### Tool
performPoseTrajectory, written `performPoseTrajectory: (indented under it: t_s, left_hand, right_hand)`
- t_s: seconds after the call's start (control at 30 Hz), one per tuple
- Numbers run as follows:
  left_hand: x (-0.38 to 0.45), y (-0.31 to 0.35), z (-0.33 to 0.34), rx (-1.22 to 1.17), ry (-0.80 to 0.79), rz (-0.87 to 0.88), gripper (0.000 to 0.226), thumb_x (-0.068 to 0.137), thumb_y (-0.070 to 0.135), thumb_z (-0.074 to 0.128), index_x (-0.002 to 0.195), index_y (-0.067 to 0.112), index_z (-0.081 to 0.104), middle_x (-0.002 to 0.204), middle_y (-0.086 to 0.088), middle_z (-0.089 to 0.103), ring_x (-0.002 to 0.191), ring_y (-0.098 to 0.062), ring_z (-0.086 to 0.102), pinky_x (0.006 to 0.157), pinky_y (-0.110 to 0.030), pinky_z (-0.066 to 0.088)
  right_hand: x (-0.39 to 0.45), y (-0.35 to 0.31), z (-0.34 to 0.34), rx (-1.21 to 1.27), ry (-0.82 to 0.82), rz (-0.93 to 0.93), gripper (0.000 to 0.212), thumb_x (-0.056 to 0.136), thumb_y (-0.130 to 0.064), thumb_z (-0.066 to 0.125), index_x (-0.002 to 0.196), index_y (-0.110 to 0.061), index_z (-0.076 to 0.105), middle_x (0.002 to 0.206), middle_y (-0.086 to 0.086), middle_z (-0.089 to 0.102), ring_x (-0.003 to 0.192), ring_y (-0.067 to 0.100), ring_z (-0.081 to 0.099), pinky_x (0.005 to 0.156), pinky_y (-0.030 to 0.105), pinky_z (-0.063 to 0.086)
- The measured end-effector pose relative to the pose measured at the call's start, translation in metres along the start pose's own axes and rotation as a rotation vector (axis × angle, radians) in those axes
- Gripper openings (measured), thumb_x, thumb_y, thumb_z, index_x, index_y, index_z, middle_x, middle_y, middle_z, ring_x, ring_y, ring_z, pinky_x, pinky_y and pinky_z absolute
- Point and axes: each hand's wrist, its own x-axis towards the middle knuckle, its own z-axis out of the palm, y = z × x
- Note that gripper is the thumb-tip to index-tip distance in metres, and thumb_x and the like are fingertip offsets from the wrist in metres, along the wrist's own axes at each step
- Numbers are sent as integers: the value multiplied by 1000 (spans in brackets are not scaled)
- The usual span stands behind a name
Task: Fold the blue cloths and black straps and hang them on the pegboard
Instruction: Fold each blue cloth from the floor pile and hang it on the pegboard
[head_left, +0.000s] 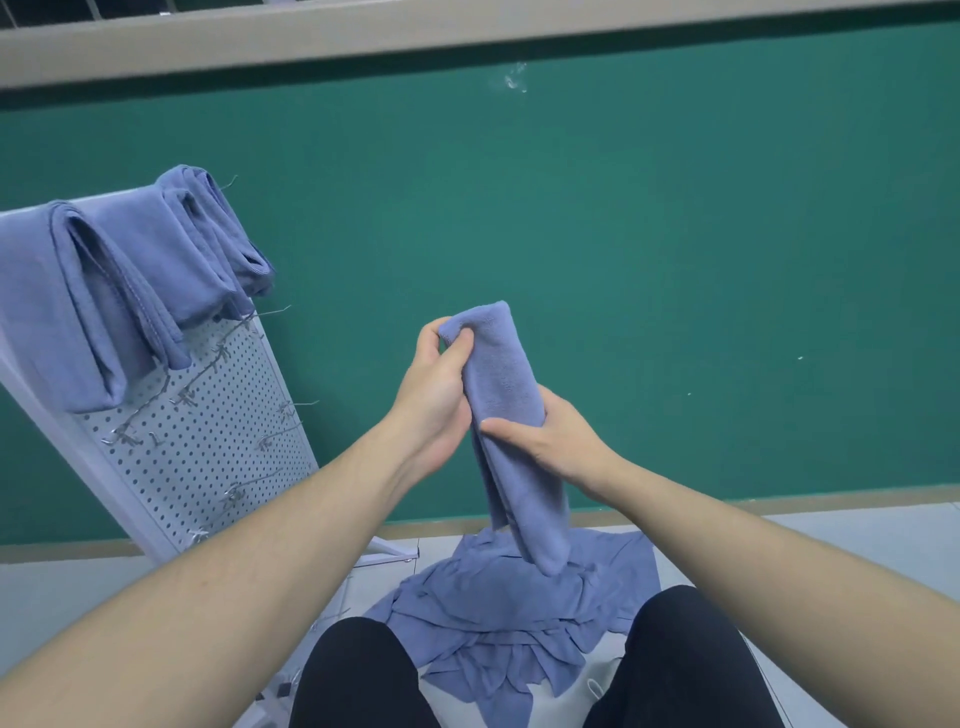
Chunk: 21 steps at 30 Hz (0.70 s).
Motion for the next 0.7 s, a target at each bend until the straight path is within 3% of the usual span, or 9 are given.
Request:
performPoseTrajectory:
  t_s: [0.1, 0.3, 0.4, 0.5, 0.6, 0.7]
  left_hand:
    - [4, 3, -1, -70, 57, -8, 18, 108, 21, 45, 124, 16, 49, 111, -3, 68, 96, -13, 70, 89, -34, 57]
    - [19, 4, -30, -184, 240, -63, 23, 107, 16, 40, 124, 10, 55, 119, -9, 69, 109, -22, 68, 97, -43, 53]
    - [27, 8, -53, -181, 307, -104, 21, 101, 12, 40, 108, 9, 60, 104, -9, 69, 94, -24, 66, 86, -40, 53]
    - [32, 13, -80, -217, 370, -135, 15, 94, 6, 40, 91, 10, 54, 88, -7, 62, 80, -21, 62, 81, -36, 53]
    - [32, 16, -103, -113, 337, -136, 24, 84, -4, 31, 85, 11, 50, 85, -9, 56, 77, -21, 56, 75, -36, 52]
    - [35, 23, -120, 179, 326, -188, 31, 75, -1, 31, 92, 14, 52, 92, -7, 56, 80, -21, 53, 74, -35, 51]
  right_hand:
    - [0, 10, 3, -52, -57, 41, 28, 80, -39, 82, 102, -30, 67, 99, -15, 75, 93, 3, 70, 85, 27, 57]
    - [14, 19, -6, 5, -149, 142, 49, 73, -37, 87, 110, -15, 63, 103, -1, 74, 91, 16, 71, 87, 35, 58]
    - [29, 7, -13, 108, -221, 175, 51, 71, -36, 87, 107, -13, 60, 96, 2, 72, 81, 12, 67, 80, 32, 55]
    - [47, -6, -21, 166, -408, 245, 31, 81, -32, 81, 102, -15, 64, 95, 2, 71, 81, 15, 65, 75, 29, 53]
    - [68, -13, -23, 130, -478, 231, 21, 87, -28, 76, 96, -17, 61, 90, 4, 68, 76, 16, 61, 68, 27, 49]
    - [93, -28, -18, 68, -479, 150, 14, 91, -15, 70, 93, -17, 56, 81, 1, 65, 68, 13, 60, 61, 25, 47]
